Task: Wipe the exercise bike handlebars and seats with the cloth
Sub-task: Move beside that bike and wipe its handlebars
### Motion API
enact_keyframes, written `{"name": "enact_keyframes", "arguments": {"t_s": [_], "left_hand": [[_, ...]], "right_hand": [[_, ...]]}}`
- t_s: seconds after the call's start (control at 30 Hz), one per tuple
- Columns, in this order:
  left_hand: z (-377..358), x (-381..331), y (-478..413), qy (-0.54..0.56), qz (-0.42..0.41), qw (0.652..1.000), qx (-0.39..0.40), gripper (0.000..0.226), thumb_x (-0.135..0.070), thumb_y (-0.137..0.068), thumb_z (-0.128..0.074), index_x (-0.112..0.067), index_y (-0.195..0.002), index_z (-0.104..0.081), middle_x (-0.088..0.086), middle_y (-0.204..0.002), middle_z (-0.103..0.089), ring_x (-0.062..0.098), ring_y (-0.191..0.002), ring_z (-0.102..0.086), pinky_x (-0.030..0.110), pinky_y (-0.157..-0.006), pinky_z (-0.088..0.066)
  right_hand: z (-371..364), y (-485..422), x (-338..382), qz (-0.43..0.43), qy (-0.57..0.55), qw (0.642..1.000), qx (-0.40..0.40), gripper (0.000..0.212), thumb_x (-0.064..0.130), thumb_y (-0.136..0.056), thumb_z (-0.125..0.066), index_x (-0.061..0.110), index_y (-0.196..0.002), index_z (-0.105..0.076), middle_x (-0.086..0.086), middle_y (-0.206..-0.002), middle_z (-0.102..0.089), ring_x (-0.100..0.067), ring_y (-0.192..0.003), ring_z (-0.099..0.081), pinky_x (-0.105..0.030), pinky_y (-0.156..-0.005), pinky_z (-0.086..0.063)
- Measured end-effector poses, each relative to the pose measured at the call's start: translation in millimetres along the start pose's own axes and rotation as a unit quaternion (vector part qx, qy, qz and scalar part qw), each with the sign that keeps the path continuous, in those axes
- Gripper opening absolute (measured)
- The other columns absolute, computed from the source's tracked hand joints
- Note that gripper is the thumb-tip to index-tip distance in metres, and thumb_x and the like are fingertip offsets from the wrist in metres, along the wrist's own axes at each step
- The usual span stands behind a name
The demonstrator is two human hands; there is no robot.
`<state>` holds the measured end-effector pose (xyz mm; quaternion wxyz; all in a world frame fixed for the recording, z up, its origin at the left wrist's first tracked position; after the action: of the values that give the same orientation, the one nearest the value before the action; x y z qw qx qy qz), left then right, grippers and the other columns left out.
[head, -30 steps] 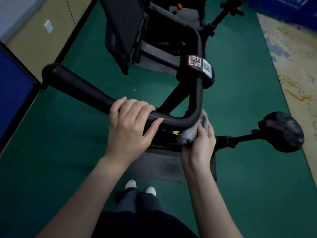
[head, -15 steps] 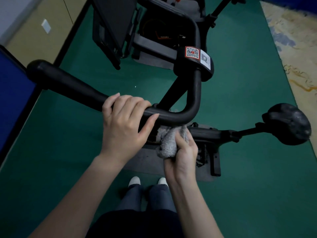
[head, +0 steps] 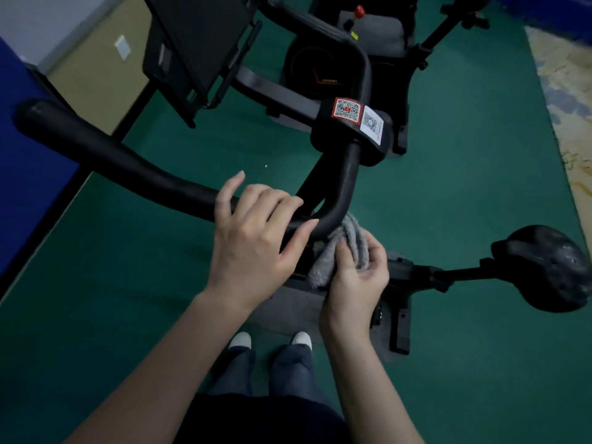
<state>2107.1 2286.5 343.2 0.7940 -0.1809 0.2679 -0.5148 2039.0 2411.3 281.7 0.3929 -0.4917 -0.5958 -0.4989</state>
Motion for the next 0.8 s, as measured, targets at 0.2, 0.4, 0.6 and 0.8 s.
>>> {"name": "enact_keyframes", "arguments": {"t_s": [0.2,0.4,0.6,0.8], "left_hand": [[-5.8,-6.5,-0.5,-0.028,0.035,0.999,-0.014,0.028,-0.037,-0.094,-0.054,-0.014,-0.092,-0.072,-0.003,-0.088,-0.070,0.019,-0.088,-0.063,0.041,-0.108,-0.027],[-5.4,-11.5,-0.4,-0.016,0.045,0.999,-0.025,0.026,-0.032,-0.093,-0.057,-0.014,-0.084,-0.074,-0.003,-0.080,-0.069,0.020,-0.081,-0.063,0.038,-0.098,-0.033],[-1.5,-14.0,-1.4,-0.012,0.059,0.998,-0.026,0.024,-0.030,-0.092,-0.059,-0.013,-0.085,-0.074,-0.003,-0.080,-0.069,0.019,-0.080,-0.062,0.032,-0.090,-0.033],[-0.1,-18.5,-2.0,-0.023,0.079,0.996,-0.023,0.023,-0.028,-0.091,-0.058,-0.012,-0.088,-0.073,-0.002,-0.080,-0.069,0.021,-0.082,-0.062,0.034,-0.094,-0.032]], "right_hand": [[-9.6,-13.2,35.3,0.291,0.186,0.935,0.079,0.025,-0.017,-0.080,-0.055,-0.004,-0.099,-0.066,-0.016,-0.102,-0.059,-0.016,-0.100,-0.058,-0.024,-0.092,-0.047],[-24.5,-51.0,52.6,0.350,0.228,0.895,0.158,0.029,-0.017,-0.077,-0.055,-0.004,-0.100,-0.068,-0.013,-0.101,-0.061,-0.022,-0.098,-0.059,-0.027,-0.091,-0.047],[-37.3,-73.5,62.6,0.369,0.234,0.871,0.223,0.027,-0.014,-0.077,-0.057,-0.002,-0.098,-0.070,-0.010,-0.102,-0.064,-0.025,-0.097,-0.060,-0.035,-0.089,-0.049],[-51.2,-94.2,76.7,0.442,0.294,0.782,0.328,0.031,-0.014,-0.076,-0.059,0.003,-0.100,-0.070,-0.005,-0.101,-0.064,-0.025,-0.099,-0.058,-0.027,-0.090,-0.045]]}}
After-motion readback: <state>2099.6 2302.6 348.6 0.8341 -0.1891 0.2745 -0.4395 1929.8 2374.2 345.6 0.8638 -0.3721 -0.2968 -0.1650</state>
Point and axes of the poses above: each hand's wrist, its own y-axis away from the middle knuckle, its own z-axis out of the back of the hand, x = y × z, the point moved 5 cm from there along -y, towards the middle knuckle
